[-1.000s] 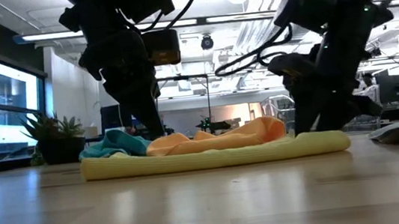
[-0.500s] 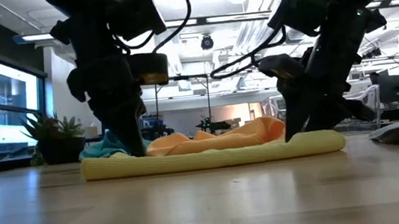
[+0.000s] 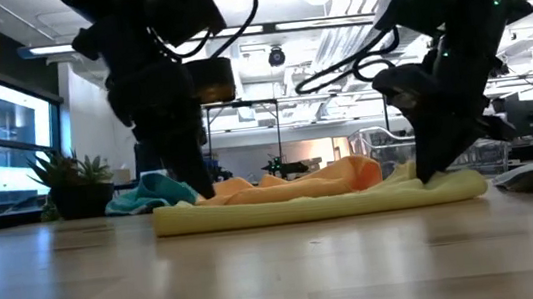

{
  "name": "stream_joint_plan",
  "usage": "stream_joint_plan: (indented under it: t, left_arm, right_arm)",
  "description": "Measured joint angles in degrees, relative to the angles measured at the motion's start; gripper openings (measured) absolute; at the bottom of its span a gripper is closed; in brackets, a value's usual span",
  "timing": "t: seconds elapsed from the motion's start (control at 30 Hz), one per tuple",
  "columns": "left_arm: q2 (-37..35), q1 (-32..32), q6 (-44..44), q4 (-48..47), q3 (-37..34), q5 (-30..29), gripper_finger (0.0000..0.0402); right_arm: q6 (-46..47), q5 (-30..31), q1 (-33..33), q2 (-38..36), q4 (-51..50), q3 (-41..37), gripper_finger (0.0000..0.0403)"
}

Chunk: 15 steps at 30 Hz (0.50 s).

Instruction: Fold microfiber towels

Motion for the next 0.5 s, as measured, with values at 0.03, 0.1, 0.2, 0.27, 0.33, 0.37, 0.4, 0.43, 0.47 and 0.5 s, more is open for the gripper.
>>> stream_joint_plan:
  t: [0.03, 0.1, 0.2, 0.27, 0.33, 0.37, 0.4, 0.43, 0.47, 0.5]
  left_arm:
    - [0.0, 0.0, -0.03, 0.61, 0.0, 0.0, 0.0]
    - [0.0, 0.0, -0.12, 1.54, 0.0, -0.01, 0.0]
    - [0.0, 0.0, -0.12, 2.35, 0.0, -0.22, 0.0]
    - [0.0, 0.0, -0.01, 2.56, 0.0, -0.5, 0.0]
    - [0.0, 0.02, 0.01, 2.84, 0.0, -1.15, 0.0]
    - [0.0, 0.02, 0.01, 2.89, 0.0, -1.53, 0.0]
    - [0.0, 0.02, 0.01, 2.99, 0.0, -1.58, 0.0]
    - [0.0, 0.11, 0.01, 3.15, 0.0, -1.6, 0.0]
    - [0.0, 0.15, 0.01, 3.26, 0.0, -1.6, 0.0]
    - [0.0, 0.15, 0.01, 3.29, 0.0, -1.61, 0.0]
  right_arm:
    - [0.02, 0.0, 0.0, 0.03, 0.08, 0.0, 0.0005]
    - [-0.02, -0.08, 0.0, 0.04, 0.05, 0.0, 0.0003]
    - [0.2, -0.1, 0.0, 0.04, 0.15, 0.0, 0.0002]
    - [0.2, -0.27, 0.0, 0.04, 0.26, 0.02, 0.0002]
    - [0.22, -0.37, 0.0, 0.04, 0.28, 0.02, 0.0002]
    - [0.22, -0.39, 0.0, 0.04, 0.33, 0.02, 0.0002]
    - [0.22, -0.39, 0.0, 0.04, 0.36, 0.02, 0.0002]
    - [0.22, -0.42, 0.0, 0.04, 0.41, 0.02, 0.0002]
    - [0.22, -0.43, 0.0, 0.04, 0.44, 0.04, 0.0002]
    - [0.22, -0.45, 0.0, 0.04, 0.44, 0.07, 0.0002]
